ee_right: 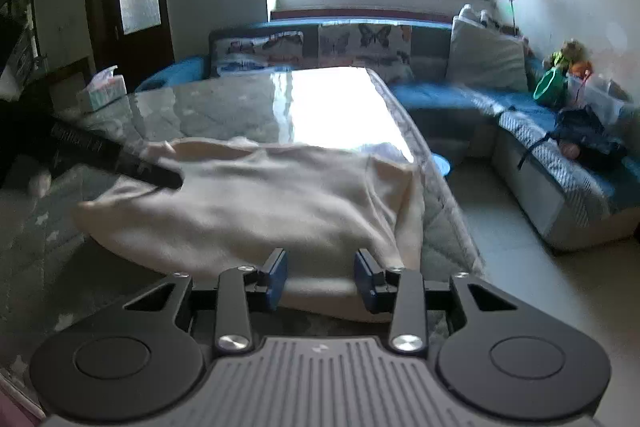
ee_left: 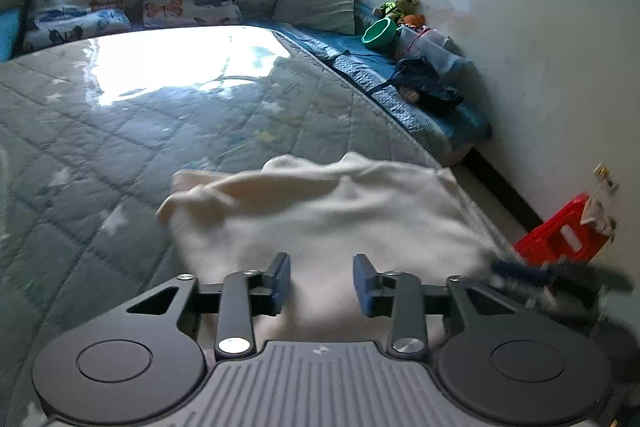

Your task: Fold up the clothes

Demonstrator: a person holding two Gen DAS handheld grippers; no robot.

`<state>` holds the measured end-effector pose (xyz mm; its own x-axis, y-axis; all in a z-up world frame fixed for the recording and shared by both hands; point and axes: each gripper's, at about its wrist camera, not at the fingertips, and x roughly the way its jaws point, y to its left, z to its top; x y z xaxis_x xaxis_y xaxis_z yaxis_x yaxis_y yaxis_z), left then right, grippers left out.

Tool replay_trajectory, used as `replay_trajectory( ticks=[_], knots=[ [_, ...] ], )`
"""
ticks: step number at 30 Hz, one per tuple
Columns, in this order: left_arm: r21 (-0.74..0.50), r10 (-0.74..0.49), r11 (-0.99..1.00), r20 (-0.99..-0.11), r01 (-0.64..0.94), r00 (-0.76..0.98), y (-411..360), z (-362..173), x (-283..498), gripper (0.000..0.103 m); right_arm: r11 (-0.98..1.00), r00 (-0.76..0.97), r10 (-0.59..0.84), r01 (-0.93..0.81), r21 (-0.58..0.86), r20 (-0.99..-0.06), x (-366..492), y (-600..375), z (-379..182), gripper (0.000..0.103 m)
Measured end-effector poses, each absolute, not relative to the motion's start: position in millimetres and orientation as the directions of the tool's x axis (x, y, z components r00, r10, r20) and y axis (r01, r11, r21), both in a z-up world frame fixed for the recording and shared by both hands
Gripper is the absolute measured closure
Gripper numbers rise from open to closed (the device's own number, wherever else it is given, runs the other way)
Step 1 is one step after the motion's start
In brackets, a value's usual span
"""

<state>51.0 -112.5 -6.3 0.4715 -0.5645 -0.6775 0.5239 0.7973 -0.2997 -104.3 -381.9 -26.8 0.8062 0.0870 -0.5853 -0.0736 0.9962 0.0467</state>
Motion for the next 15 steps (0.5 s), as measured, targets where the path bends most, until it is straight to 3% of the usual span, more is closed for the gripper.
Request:
replay_trajectory(
  ticks=[3, 11, 15],
  knots=[
    [-0.259, -0.544, 0.808, -0.675, 0.53, 0.499, -101, -6, 34, 0.064, 0.996, 0.821, 0.09, -0.074, 0.052, -0.564, -106, -377, -24, 0.056],
    [-0.189, -0.49, 0.839, -0.67, 0.511, 0.557, -84, -14, 11, 0.064, 0.997, 0.804, 0.077, -0.075, 0.027, -0.59, -105, -366, -37, 0.052],
    [-0.21, -0.503, 0.838, -0.656, 0.504, 0.563, -78, -12, 6, 0.064, 0.997, 0.821, 0.07, -0.07, 0.02, -0.567, -111, -363, -29, 0.046]
  ],
)
